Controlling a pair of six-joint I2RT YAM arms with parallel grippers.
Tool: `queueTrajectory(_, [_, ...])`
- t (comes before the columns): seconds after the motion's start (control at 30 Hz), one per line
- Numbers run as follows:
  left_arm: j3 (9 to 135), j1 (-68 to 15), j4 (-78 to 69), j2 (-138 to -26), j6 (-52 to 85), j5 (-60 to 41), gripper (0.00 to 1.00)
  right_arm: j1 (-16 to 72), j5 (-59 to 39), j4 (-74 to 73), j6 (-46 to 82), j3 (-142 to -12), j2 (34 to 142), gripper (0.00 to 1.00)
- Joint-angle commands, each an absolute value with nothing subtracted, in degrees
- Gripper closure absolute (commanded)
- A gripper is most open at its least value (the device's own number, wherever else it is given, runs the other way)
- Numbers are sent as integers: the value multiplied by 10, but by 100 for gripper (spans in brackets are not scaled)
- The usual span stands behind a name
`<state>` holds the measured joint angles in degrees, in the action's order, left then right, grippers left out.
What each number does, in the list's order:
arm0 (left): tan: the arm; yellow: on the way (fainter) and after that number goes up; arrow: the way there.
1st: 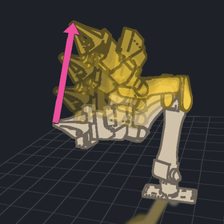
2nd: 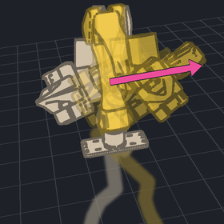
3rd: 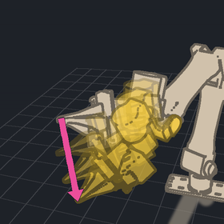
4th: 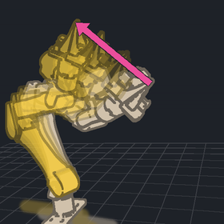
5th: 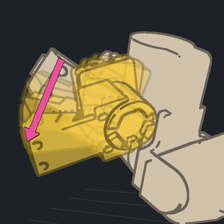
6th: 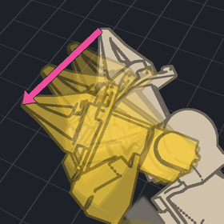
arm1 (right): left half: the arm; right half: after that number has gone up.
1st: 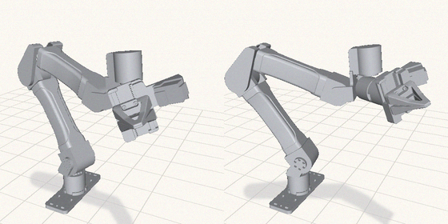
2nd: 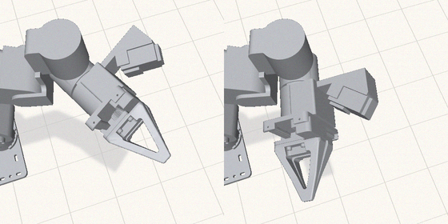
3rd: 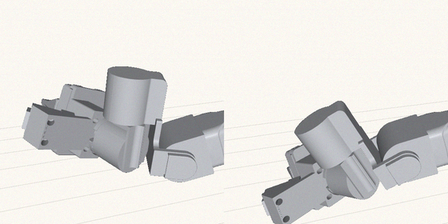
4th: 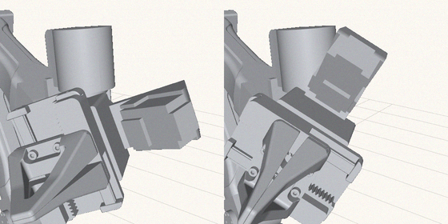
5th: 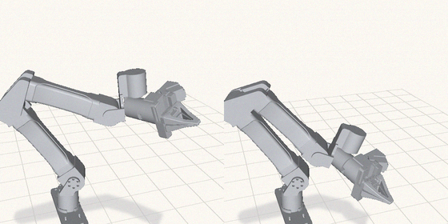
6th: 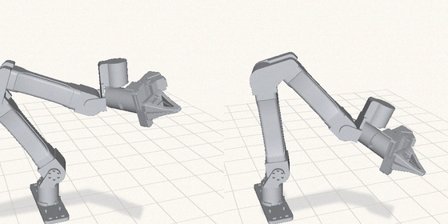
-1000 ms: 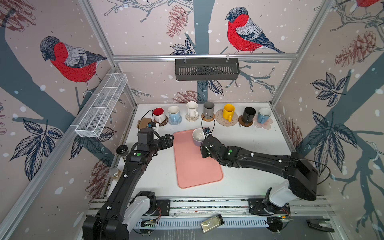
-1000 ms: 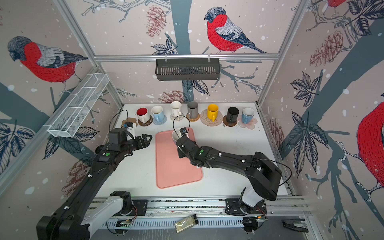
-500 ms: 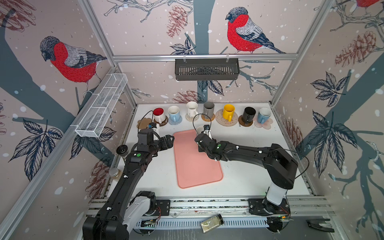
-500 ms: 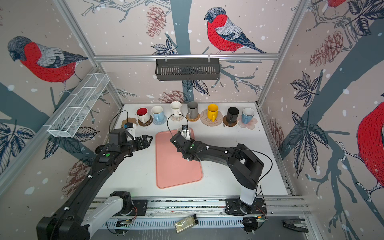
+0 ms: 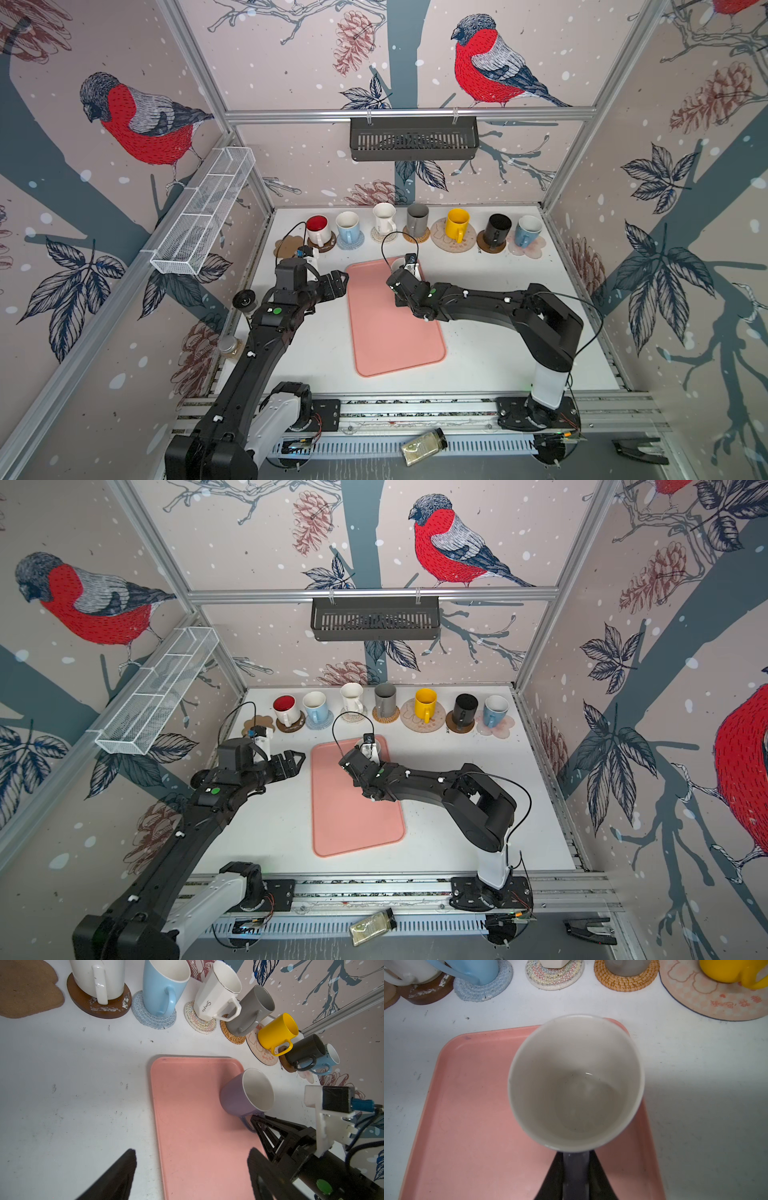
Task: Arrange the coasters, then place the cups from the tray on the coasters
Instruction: 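Slide the lavender mug toward the tray's far edge with the right gripper, then open the right gripper and draw back while the left gripper moves to the lavender mug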
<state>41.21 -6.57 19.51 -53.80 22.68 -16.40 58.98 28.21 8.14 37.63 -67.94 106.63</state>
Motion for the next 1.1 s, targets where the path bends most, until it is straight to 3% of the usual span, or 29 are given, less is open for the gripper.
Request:
queueTrajectory(0.0, [411, -65, 177, -538, 232, -165, 15, 591, 278, 47, 377, -671, 1062, 70])
queueTrajectory(0.27, [413, -66, 180, -538, 228, -162, 14, 592, 244, 16, 362, -650, 1040, 49])
queueTrajectory(0.43, [412, -67, 182, -534, 223, -159, 14, 595, 165, -47, 329, -617, 1007, 38])
queueTrajectory(0.87, [414, -81, 186, -531, 213, -146, 14, 583, 53, -118, 320, -572, 962, 38])
queueTrajectory(1.07, [438, -183, 203, -543, 208, -75, 16, 554, 20, -140, 310, -504, 861, 36])
